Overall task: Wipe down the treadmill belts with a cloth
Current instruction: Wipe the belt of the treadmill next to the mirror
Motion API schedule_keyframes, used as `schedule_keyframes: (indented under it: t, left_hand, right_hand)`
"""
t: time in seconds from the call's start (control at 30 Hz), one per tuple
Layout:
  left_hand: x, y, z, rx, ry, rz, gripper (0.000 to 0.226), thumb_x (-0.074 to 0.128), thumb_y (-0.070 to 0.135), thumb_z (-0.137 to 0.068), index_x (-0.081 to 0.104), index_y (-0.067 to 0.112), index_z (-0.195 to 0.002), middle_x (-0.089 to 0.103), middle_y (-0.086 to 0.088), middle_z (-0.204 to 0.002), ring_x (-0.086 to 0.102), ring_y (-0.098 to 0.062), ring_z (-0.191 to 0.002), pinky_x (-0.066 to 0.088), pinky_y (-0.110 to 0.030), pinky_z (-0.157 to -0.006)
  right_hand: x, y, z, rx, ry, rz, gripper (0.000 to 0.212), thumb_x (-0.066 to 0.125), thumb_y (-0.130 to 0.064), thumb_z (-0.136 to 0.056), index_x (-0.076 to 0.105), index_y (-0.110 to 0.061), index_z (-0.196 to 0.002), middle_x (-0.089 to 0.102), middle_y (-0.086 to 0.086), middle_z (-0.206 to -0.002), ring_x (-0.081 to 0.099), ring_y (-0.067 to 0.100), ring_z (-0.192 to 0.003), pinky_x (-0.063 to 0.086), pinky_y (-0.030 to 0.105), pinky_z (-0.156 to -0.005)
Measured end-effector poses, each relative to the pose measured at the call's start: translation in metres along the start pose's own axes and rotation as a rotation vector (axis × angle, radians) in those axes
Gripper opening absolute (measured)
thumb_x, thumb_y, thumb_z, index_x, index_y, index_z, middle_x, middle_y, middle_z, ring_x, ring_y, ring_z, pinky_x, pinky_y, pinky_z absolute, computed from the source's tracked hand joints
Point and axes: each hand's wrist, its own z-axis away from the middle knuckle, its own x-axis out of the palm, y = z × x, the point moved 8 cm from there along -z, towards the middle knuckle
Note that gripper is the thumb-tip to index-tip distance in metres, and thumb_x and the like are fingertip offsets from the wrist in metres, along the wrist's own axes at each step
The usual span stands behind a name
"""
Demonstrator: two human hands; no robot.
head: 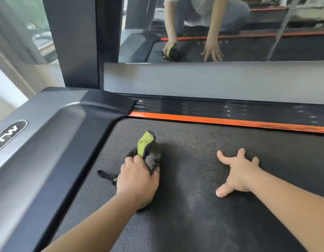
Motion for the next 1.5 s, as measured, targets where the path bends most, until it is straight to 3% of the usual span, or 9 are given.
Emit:
schedule_keyframes:
  t: [0.23, 0.33, 0.47, 0.7, 0.9, 1.1, 1.17, 1.33, 1.5]
  left_hand:
    - [0.021, 0.067, 0.01, 0.614, -0.183, -0.187, 0.062, 0.051, 0.057, -0.088, 0.044, 0.023, -0.138, 0.045, 0.002, -0.126, 0.048, -0.022, -0.121, 0.043, -0.037, -0.106]
    - [0.003, 0.061, -0.061, 0.389, -0.031, -0.267, 0.055, 0.053, 0.051, -0.093, 0.046, 0.017, -0.136, 0.048, -0.007, -0.129, 0.047, -0.032, -0.124, 0.044, -0.044, -0.105]
    - [0.01, 0.084, -0.09, -0.109, 0.016, 0.069, 0.05, 0.056, 0.049, -0.097, 0.047, 0.016, -0.133, 0.046, -0.013, -0.138, 0.044, -0.037, -0.13, 0.04, -0.048, -0.105]
    - [0.048, 0.178, -0.024, 0.71, -0.183, -0.063, 0.055, 0.067, 0.04, -0.089, 0.048, 0.019, -0.136, 0.048, -0.007, -0.129, 0.047, -0.032, -0.123, 0.044, -0.044, -0.104]
    - [0.003, 0.089, -0.112, 0.027, 0.085, -0.016, 0.048, 0.059, 0.042, -0.094, 0.048, 0.017, -0.133, 0.05, -0.011, -0.133, 0.048, -0.037, -0.125, 0.044, -0.046, -0.099]
    - [0.045, 0.16, -0.027, 0.636, -0.061, -0.073, 0.044, 0.065, 0.045, -0.087, 0.049, 0.021, -0.12, 0.048, -0.004, -0.12, 0.051, -0.031, -0.115, 0.05, -0.046, -0.093]
    - [0.029, 0.138, -0.065, 0.582, -0.031, -0.193, 0.046, 0.065, 0.04, -0.088, 0.048, 0.021, -0.126, 0.048, -0.005, -0.124, 0.05, -0.031, -0.119, 0.05, -0.046, -0.094]
    - [-0.001, 0.069, -0.109, -0.055, 0.177, 0.014, 0.044, 0.061, 0.043, -0.093, 0.049, 0.014, -0.124, 0.05, -0.015, -0.129, 0.049, -0.039, -0.122, 0.045, -0.049, -0.097]
    - [0.039, 0.145, -0.024, 0.515, 0.0, -0.075, 0.046, 0.065, 0.051, -0.086, 0.049, 0.021, -0.117, 0.05, -0.005, -0.118, 0.055, -0.032, -0.112, 0.048, -0.041, -0.089]
  right_hand:
    - [0.0, -0.001, 0.005, 0.005, -0.017, -0.028, 0.141, 0.094, -0.061, -0.058, -0.013, -0.066, -0.15, -0.036, 0.003, -0.163, -0.021, 0.052, -0.149, 0.023, 0.077, -0.113]
    - [-0.001, 0.0, 0.007, 0.003, -0.063, -0.042, 0.139, 0.093, -0.055, -0.063, -0.014, -0.064, -0.151, -0.037, 0.003, -0.163, -0.024, 0.05, -0.15, 0.019, 0.083, -0.109]
    - [-0.003, 0.002, 0.007, 0.014, -0.064, -0.036, 0.138, 0.094, -0.053, -0.064, -0.013, -0.064, -0.151, -0.036, 0.003, -0.163, -0.023, 0.049, -0.151, 0.02, 0.083, -0.108]
    - [0.001, 0.005, 0.009, 0.013, -0.095, -0.035, 0.124, 0.092, -0.056, -0.063, 0.012, -0.055, -0.158, -0.024, 0.001, -0.169, -0.027, 0.047, -0.15, 0.023, 0.08, -0.111]
    - [-0.003, 0.0, 0.013, -0.004, -0.041, -0.01, 0.137, 0.091, -0.057, -0.065, -0.016, -0.063, -0.151, -0.036, 0.004, -0.163, -0.02, 0.049, -0.15, 0.026, 0.079, -0.109]
    - [-0.002, 0.001, 0.014, -0.021, -0.068, -0.008, 0.126, 0.092, -0.057, -0.064, 0.007, -0.058, -0.156, -0.025, 0.002, -0.167, -0.022, 0.048, -0.15, 0.025, 0.08, -0.108]
    - [-0.002, 0.001, 0.014, -0.028, -0.07, -0.004, 0.127, 0.091, -0.057, -0.065, 0.003, -0.06, -0.155, -0.03, 0.001, -0.166, -0.023, 0.049, -0.15, 0.024, 0.081, -0.108]
    - [-0.004, -0.002, 0.012, -0.014, -0.083, 0.004, 0.138, 0.092, -0.055, -0.067, -0.017, -0.062, -0.151, -0.038, 0.005, -0.162, -0.024, 0.05, -0.15, 0.022, 0.082, -0.109]
    - [-0.002, 0.0, 0.012, -0.002, -0.083, -0.009, 0.131, 0.092, -0.056, -0.065, -0.003, -0.062, -0.154, -0.037, 0.003, -0.163, -0.024, 0.049, -0.15, 0.023, 0.082, -0.108]
